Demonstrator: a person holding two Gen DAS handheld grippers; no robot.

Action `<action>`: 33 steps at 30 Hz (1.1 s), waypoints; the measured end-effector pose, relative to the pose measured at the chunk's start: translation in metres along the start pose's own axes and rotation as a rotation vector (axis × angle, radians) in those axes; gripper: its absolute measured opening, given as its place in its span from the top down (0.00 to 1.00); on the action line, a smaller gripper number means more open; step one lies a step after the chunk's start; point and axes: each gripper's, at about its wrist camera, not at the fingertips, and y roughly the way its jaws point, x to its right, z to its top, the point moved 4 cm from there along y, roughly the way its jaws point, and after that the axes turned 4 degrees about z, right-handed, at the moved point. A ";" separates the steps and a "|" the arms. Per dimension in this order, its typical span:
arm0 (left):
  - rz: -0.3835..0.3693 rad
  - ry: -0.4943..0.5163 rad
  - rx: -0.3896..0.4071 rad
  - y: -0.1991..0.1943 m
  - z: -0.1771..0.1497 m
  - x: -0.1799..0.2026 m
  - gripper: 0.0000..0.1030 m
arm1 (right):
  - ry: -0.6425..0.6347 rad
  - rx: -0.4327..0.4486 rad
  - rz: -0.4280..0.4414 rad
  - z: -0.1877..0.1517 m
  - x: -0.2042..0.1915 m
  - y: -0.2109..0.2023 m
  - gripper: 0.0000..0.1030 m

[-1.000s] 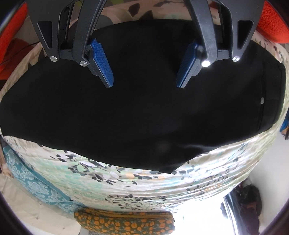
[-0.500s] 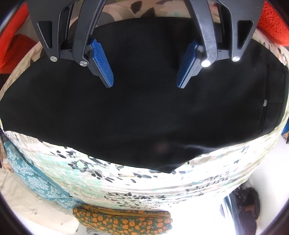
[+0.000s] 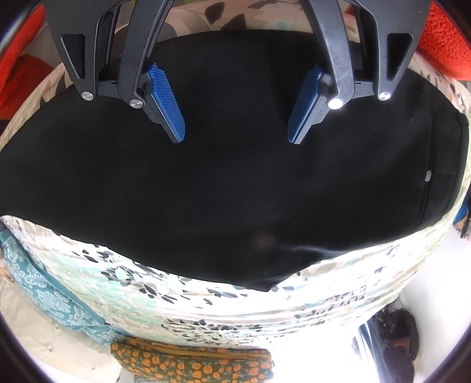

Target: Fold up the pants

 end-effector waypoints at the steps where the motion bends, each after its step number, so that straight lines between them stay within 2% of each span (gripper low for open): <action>1: 0.001 0.002 0.001 0.000 0.000 0.000 0.27 | 0.009 0.005 0.009 0.000 0.001 -0.001 0.75; 3: -0.003 0.000 0.001 -0.001 -0.001 0.000 0.27 | -0.002 0.023 0.028 -0.001 -0.002 -0.007 0.82; 6: -0.011 -0.018 0.002 -0.002 0.000 -0.005 0.27 | -0.065 0.048 0.078 -0.008 -0.027 -0.020 0.84; 10: -0.031 -0.054 0.002 -0.001 0.003 -0.010 0.27 | -0.195 0.019 0.183 -0.039 -0.089 -0.029 0.84; 13: -0.047 -0.076 0.002 -0.002 0.006 -0.012 0.27 | -0.275 -0.022 0.263 -0.077 -0.144 -0.019 0.84; 16: -0.072 -0.121 0.005 -0.005 0.009 -0.020 0.27 | -0.318 -0.093 0.333 -0.123 -0.195 0.011 0.84; 20: -0.098 -0.200 0.030 -0.014 0.014 -0.042 0.27 | -0.341 -0.211 0.403 -0.195 -0.253 0.072 0.84; 25: -0.106 -0.304 -0.006 -0.008 0.007 -0.078 0.27 | -0.290 -0.350 0.446 -0.287 -0.300 0.151 0.84; 28: -0.132 -0.372 -0.006 -0.007 0.005 -0.096 0.28 | -0.335 -0.408 0.430 -0.341 -0.323 0.183 0.84; 33: -0.140 -0.380 0.000 -0.004 0.008 -0.104 0.27 | -0.533 -0.483 0.335 -0.418 -0.345 0.217 0.83</action>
